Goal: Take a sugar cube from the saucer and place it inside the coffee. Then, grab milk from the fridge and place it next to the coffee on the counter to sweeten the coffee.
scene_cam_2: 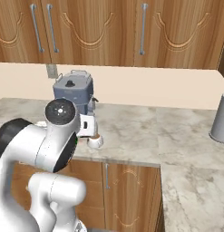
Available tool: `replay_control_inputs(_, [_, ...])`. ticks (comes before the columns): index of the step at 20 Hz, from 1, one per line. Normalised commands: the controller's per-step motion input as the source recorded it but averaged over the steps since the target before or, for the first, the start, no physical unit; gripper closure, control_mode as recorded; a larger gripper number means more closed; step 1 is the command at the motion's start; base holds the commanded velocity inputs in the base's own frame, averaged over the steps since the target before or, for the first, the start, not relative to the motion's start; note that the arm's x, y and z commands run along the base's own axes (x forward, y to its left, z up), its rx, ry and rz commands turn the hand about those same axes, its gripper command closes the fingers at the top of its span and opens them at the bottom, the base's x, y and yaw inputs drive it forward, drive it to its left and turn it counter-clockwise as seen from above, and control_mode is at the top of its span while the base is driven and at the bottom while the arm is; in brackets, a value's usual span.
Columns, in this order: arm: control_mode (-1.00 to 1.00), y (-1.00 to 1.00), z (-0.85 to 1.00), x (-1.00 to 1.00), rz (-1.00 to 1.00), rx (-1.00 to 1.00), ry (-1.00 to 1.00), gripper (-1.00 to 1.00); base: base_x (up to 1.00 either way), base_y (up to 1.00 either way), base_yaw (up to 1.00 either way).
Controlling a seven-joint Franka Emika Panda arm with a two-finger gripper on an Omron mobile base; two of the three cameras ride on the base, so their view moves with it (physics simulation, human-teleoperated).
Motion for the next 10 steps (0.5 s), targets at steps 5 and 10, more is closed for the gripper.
replay_control_inputs(5, [-1.0, -0.5, -0.5, 0.83, 0.28, 0.06, 0.07, 1.0, 0.0, 0.0, 0.0])
replay_control_inputs(10, [-1.0, -0.36, -0.58, 0.68, 0.23, 0.06, 0.05, 1.0, 0.0, 0.0, 0.0])
